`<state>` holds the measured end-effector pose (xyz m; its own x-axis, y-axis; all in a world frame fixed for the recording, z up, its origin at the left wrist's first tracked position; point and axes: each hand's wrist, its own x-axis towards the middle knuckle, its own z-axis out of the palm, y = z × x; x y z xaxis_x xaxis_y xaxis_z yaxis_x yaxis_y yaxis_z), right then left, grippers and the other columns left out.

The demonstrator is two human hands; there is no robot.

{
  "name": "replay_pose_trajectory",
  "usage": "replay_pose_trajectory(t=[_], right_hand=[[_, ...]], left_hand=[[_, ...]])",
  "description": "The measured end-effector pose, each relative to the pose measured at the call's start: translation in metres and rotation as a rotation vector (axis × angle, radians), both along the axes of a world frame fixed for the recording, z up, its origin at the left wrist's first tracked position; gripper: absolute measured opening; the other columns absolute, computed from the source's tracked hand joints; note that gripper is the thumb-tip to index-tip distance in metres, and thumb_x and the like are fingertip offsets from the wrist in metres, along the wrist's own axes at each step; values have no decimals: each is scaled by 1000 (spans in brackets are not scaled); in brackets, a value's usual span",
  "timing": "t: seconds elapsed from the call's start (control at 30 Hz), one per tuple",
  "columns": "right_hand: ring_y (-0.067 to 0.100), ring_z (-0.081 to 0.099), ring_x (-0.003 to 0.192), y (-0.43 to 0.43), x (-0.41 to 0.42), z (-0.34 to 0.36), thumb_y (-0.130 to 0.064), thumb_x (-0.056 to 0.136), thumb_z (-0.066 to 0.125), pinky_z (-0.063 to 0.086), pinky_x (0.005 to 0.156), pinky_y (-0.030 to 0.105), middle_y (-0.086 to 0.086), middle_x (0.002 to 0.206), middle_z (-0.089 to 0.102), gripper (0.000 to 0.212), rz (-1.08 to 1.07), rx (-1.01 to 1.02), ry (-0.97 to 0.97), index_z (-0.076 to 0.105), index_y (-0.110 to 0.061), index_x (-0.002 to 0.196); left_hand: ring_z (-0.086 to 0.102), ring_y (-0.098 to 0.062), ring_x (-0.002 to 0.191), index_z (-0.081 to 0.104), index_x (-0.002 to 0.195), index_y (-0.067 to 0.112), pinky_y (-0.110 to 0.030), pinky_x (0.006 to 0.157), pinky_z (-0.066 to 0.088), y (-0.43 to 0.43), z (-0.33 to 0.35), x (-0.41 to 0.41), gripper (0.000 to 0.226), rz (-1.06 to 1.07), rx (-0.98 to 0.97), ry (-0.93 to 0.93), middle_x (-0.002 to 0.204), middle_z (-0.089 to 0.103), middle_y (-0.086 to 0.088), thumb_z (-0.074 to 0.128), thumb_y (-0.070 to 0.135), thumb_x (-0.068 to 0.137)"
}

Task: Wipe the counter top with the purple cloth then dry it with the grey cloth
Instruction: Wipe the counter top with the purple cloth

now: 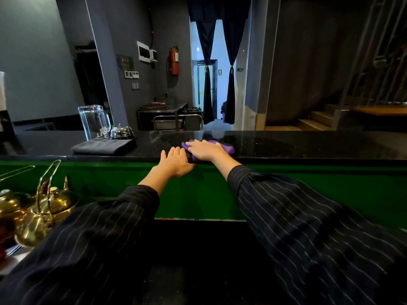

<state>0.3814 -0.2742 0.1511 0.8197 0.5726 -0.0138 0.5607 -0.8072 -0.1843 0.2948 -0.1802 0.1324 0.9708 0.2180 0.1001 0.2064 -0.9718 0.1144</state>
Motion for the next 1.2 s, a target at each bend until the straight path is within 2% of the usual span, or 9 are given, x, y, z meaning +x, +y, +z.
replay_pose_trajectory(t=[0.17, 0.33, 0.47, 0.57, 0.63, 0.73, 0.83, 1.03, 1.2], right_hand=[[24, 26, 147, -62, -15, -1, -40, 101, 17, 16, 116, 60, -5, 161, 25, 51, -30, 7, -73, 26, -33, 151], [25, 19, 149, -154, -7, 0, -45, 102, 14, 13, 117, 60, -10, 163, 18, 52, -145, -5, -66, 22, -37, 153], [25, 11, 151, -226, 7, 0, -44, 103, 12, 9, 118, 57, -11, 164, 10, 52, -246, -9, -40, 17, -36, 154], [24, 11, 151, -267, 20, 1, -43, 103, 12, 8, 118, 57, -11, 164, 9, 52, -304, -13, -28, 17, -36, 154], [24, 10, 152, -286, 31, 1, -43, 103, 12, 6, 118, 56, -11, 164, 8, 52, -323, -15, -9, 16, -35, 154], [25, 7, 152, -302, 52, 0, -44, 103, 11, 3, 117, 57, -10, 164, 5, 53, -347, -18, 22, 12, -35, 155], [24, 4, 152, -304, 73, 2, -45, 102, 10, 1, 117, 56, -11, 164, 2, 54, -392, -9, 36, 9, -35, 155], [28, 7, 151, -276, 98, 4, -45, 101, 14, 4, 117, 62, -4, 165, 8, 57, -426, -15, 32, 13, -29, 156], [27, 10, 151, -260, 86, 5, -44, 101, 16, 5, 116, 62, -5, 165, 9, 56, -306, -15, 14, 12, -28, 156]], left_hand=[[-3, -32, 148, 6, 149, 2, -54, 116, -1, -59, 8, 3, 83, -133, 59, -1, 159, 8, -14, 50, 35, 87], [0, -29, 148, 14, 150, 9, -55, 116, 3, -123, 19, 25, 79, -283, 52, 60, 159, 15, -9, 50, 42, 88], [-5, -27, 148, 8, 151, 15, -54, 116, 0, -159, 27, 42, 72, -293, 29, 140, 161, 4, -6, 37, 48, 94], [-5, -26, 148, 9, 152, 20, -56, 115, -2, -177, 30, 55, 67, -296, 22, 156, 161, 3, -3, 22, 54, 96], [-4, -29, 148, 10, 152, 25, -59, 115, -1, -182, 29, 64, 60, -301, 51, 163, 161, 3, -4, 17, 50, 98], [1, -31, 148, 11, 151, 32, -63, 113, 3, -184, 19, 77, 53, -335, 60, 128, 161, 5, -4, 15, 45, 99], [8, -23, 149, 14, 151, 31, -57, 115, 6, -184, 10, 84, 57, -332, 6, 32, 161, 10, -1, 13, 51, 98], [7, -20, 149, 13, 151, 32, -54, 116, 7, -183, 6, 93, 54, -323, 15, 38, 161, 9, 2, 14, 48, 99], [18, -24, 146, 20, 149, 31, -54, 117, 14, -182, 12, 101, 53, -322, -11, 62, 159, 18, -2, 22, 48, 99]])
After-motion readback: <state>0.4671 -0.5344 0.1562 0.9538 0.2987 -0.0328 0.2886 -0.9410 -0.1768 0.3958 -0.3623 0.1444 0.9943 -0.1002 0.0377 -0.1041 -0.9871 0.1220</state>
